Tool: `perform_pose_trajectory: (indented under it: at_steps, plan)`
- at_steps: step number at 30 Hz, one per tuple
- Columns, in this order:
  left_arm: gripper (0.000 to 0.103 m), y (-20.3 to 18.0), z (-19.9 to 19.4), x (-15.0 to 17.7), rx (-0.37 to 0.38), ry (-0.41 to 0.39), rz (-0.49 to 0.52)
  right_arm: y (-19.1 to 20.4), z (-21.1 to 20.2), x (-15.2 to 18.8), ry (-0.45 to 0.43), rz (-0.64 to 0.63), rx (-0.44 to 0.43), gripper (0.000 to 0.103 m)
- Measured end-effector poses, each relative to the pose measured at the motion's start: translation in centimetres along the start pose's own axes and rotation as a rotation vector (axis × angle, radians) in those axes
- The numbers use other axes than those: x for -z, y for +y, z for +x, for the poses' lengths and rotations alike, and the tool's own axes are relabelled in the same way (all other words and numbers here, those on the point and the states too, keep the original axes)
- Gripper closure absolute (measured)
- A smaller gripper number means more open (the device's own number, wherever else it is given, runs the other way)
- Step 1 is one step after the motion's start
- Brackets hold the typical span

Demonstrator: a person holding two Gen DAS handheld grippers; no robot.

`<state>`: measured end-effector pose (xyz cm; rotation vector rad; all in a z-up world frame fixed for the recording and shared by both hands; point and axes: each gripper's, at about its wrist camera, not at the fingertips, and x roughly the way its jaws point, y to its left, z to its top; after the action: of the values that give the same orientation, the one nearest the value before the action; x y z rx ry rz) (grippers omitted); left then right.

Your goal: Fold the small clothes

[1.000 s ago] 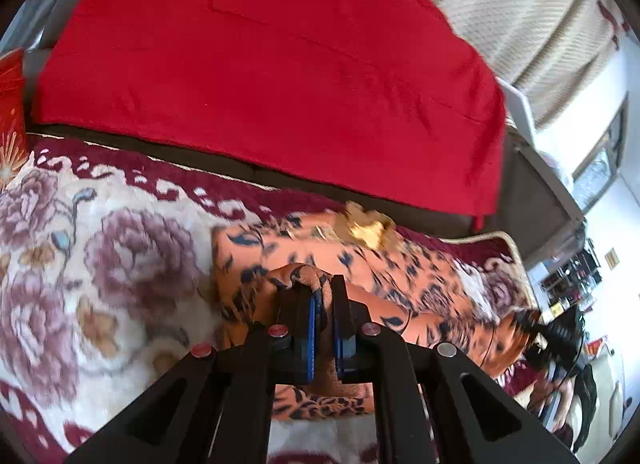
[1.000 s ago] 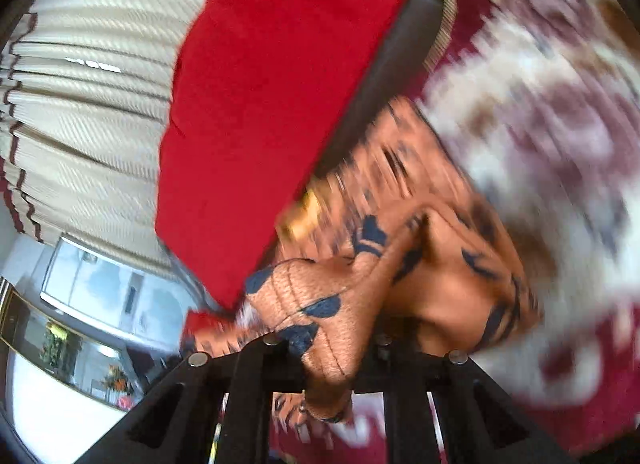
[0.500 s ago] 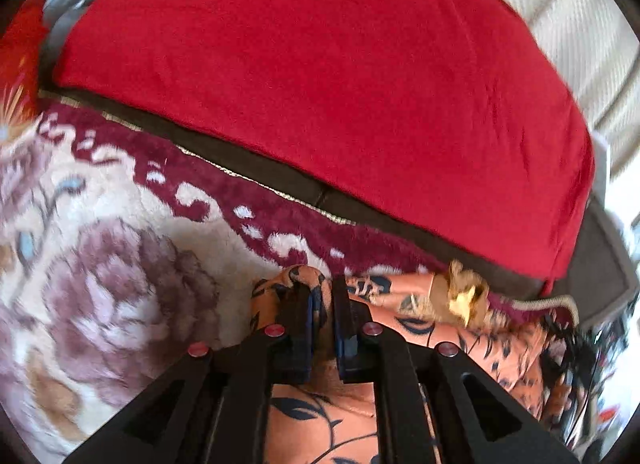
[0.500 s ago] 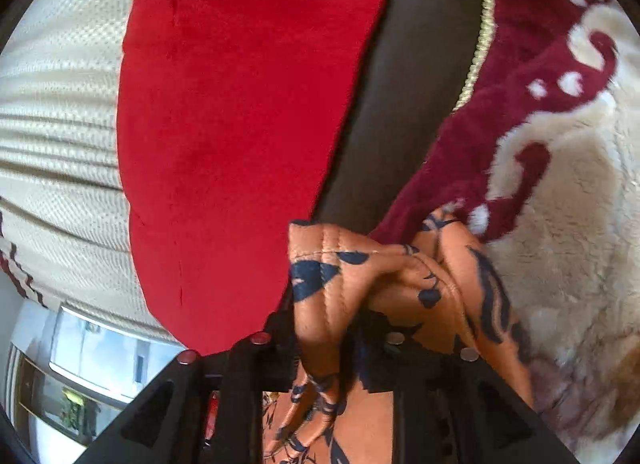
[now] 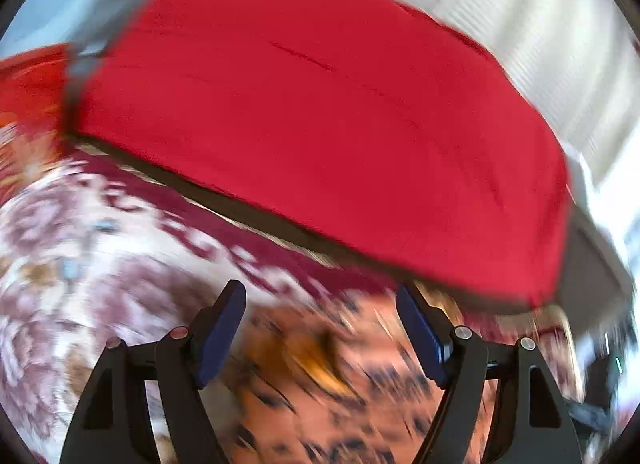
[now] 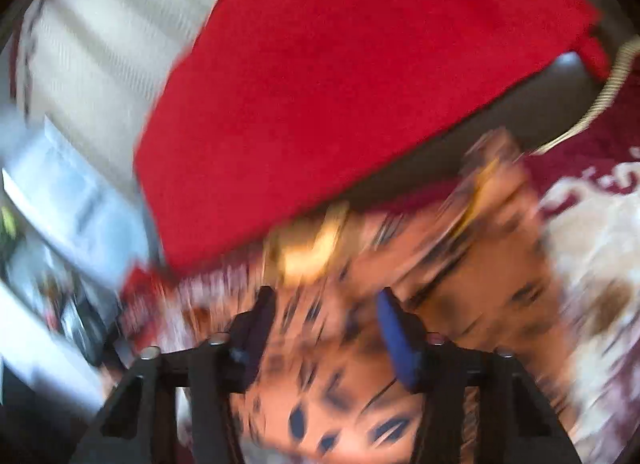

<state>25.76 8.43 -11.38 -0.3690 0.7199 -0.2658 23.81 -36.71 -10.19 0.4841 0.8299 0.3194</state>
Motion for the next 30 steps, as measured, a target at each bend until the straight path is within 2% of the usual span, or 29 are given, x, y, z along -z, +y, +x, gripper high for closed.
perform_pose_trajectory:
  at_steps: [4, 7, 8, 10, 12, 15, 18, 20, 24, 26, 30]
  plan:
    - [0.025, -4.3, 0.9, 3.3, 0.036, 0.128, 0.221, 4.0, 5.7, 2.5, 0.177, -0.125, 0.046, 0.054]
    - [0.025, -5.5, 2.0, 5.7, 0.053, 0.200, 0.302, 4.6, 7.6, 4.4, 0.208, -0.209, 0.115, 0.054]
    - [0.025, -5.4, 2.6, 6.2, 0.059, 0.223, 0.307, 4.9, 8.8, 3.8, 0.216, -0.221, 0.131, 0.054]
    - [0.025, -5.1, 3.9, 7.0, 0.051, 0.263, 0.300, 5.1, 10.8, 2.2, 0.211, -0.216, 0.141, 0.054]
    - [0.025, -4.3, 5.2, 7.0, 0.024, 0.279, 0.277, 5.3, 12.4, -0.6, 0.164, -0.212, 0.152, 0.053]
    - [0.025, -3.2, 6.0, 6.1, -0.021, 0.253, 0.229, 4.3, 14.7, -4.6, 0.078, -0.113, 0.142, 0.053]
    - [0.025, -2.0, 6.1, 4.8, -0.059, 0.198, 0.179, 2.8, 13.2, -6.4, -0.040, -0.011, 0.111, 0.053]
    - [0.025, -1.1, 6.4, 4.2, -0.092, 0.181, 0.147, 1.7, 11.3, -6.2, -0.072, 0.015, 0.103, 0.053]
    - [0.025, 0.6, 7.3, 3.6, -0.153, 0.192, 0.093, -1.5, 5.4, -3.9, -0.135, 0.028, 0.176, 0.053]
    - [0.025, 0.7, 7.8, 3.6, -0.184, 0.204, 0.100, -4.3, 2.8, -2.5, -0.138, 0.084, 0.213, 0.053]
    - [0.025, -0.5, 8.6, 5.1, -0.243, 0.277, 0.161, -8.3, 0.9, 0.9, -0.075, 0.175, 0.249, 0.053]
